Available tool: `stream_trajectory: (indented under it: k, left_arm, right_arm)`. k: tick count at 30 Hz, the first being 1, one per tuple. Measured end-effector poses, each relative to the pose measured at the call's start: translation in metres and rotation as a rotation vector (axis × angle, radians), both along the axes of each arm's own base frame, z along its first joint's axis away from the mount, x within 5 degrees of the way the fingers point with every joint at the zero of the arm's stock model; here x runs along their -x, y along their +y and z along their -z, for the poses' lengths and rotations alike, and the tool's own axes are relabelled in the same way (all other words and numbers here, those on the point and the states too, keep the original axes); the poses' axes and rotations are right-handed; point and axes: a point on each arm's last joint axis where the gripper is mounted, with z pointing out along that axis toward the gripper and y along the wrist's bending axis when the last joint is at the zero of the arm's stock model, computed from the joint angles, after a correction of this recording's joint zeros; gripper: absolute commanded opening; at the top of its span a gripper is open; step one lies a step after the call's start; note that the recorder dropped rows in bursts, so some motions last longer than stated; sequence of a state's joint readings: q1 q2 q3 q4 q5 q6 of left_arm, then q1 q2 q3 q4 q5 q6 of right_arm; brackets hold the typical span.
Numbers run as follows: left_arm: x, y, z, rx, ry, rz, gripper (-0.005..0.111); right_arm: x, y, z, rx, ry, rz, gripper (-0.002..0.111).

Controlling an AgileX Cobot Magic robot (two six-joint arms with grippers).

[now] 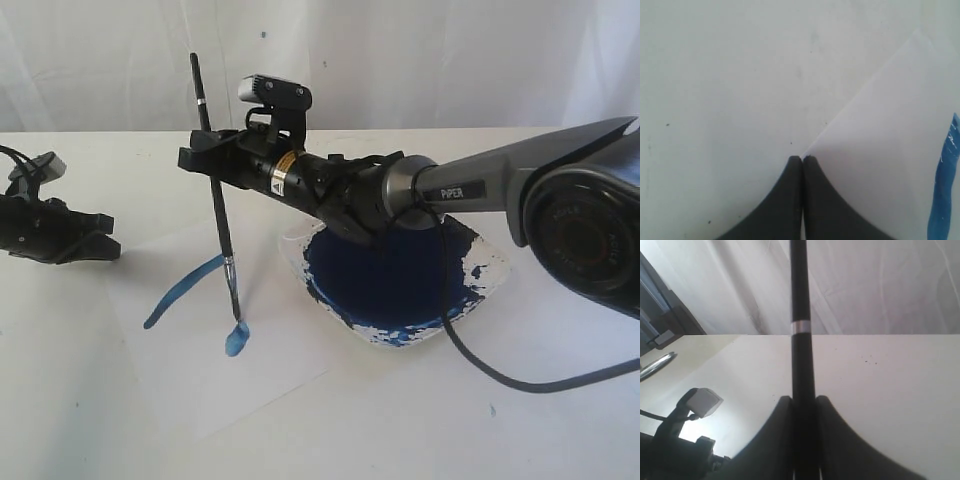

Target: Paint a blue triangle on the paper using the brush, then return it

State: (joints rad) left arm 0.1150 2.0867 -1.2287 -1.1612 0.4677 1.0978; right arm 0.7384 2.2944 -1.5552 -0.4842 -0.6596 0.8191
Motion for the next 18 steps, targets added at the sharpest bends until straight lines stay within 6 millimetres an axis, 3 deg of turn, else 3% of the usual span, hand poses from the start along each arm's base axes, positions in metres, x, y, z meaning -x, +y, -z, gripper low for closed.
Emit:
stream_trajectory:
  k: [14,18]
  left_arm:
    - [0.000,0.000,0.000,0.000,0.000,0.000,0.000]
    - [0.000,0.000,0.000,0.000,0.000,0.000,0.000]
  right_arm:
    - [-0.006,-0.001,-0.008,-0.017,-0.032,0.054,0.000]
    - [-0.013,-0.005,-0.013,-0.052,-0.062,0.139,0.000]
